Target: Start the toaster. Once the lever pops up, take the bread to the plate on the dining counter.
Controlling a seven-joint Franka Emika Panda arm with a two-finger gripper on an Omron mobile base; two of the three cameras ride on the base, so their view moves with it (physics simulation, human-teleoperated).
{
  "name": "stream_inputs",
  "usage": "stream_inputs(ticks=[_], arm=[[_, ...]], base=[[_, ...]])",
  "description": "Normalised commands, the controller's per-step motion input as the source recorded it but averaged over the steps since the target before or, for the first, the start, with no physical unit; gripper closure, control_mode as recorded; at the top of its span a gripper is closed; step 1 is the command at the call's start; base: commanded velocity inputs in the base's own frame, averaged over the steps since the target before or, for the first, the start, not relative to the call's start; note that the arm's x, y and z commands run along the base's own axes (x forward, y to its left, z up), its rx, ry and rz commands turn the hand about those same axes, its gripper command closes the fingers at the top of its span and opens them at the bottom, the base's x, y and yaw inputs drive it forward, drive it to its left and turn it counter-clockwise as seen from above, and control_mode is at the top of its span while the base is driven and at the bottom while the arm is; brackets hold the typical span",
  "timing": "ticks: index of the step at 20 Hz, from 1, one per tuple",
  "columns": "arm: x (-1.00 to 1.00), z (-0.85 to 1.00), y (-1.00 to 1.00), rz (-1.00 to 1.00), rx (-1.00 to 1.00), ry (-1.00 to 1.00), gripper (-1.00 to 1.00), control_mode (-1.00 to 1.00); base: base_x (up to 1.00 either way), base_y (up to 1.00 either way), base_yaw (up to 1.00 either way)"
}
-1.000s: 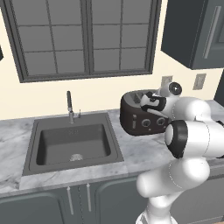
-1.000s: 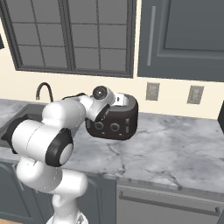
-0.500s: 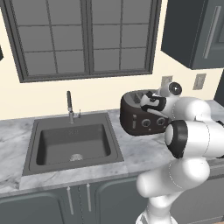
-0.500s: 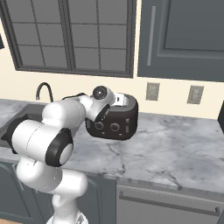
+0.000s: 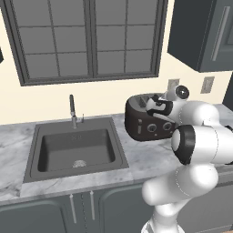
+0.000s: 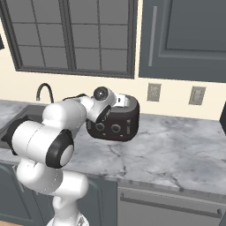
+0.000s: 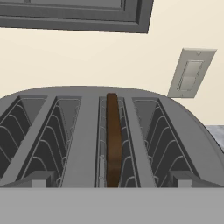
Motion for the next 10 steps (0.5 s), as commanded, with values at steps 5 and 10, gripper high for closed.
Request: stream_inputs(ticks=[5,10], arm=[[0.00,0.00,0.00,0.00,0.00,0.00,-1.00,-1.00],[0.00,0.00,0.00,0.00,0.00,0.00,-1.00,-1.00]], base=[[0.00,0.00,0.00],[0.00,0.00,0.00]])
